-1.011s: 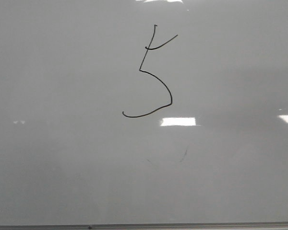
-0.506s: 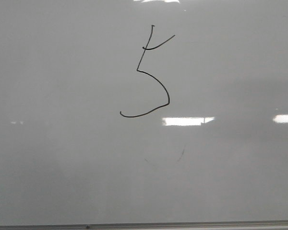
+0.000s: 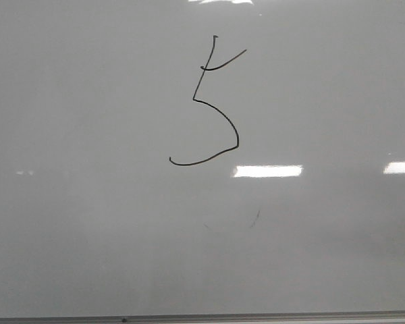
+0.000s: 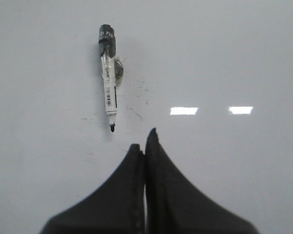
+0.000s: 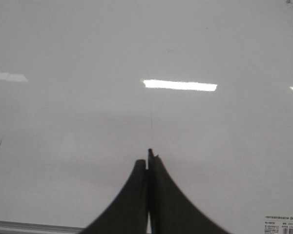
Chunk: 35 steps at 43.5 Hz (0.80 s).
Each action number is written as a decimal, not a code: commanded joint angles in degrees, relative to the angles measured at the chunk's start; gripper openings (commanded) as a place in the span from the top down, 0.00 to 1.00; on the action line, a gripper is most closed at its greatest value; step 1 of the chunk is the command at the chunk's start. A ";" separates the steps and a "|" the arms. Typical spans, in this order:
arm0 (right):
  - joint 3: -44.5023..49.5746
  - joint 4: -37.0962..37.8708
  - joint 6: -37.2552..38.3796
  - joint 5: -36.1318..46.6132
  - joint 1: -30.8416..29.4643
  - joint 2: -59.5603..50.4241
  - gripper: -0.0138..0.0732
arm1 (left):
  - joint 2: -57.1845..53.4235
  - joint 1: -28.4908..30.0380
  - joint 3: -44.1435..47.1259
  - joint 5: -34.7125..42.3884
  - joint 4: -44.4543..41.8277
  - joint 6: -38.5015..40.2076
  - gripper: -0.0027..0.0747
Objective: Write number 5 on whiteboard
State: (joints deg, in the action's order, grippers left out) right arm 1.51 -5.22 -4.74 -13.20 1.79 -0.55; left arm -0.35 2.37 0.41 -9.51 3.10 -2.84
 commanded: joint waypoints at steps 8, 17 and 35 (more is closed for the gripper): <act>-0.82 -0.32 0.17 2.03 -0.39 -1.16 0.92 | -0.85 -0.40 0.27 5.13 0.49 0.07 0.99; -0.82 -0.32 0.17 2.03 -0.39 -1.16 0.92 | -0.85 -0.40 0.27 5.13 0.49 0.07 0.99; -0.82 -0.32 0.17 2.03 -0.39 -1.16 0.92 | -0.85 -0.40 0.27 5.13 0.49 0.07 0.99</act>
State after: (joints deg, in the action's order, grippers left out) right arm 1.51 -5.34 -4.74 -15.36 1.79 -0.58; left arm -0.35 2.37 0.41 -9.51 3.10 -2.94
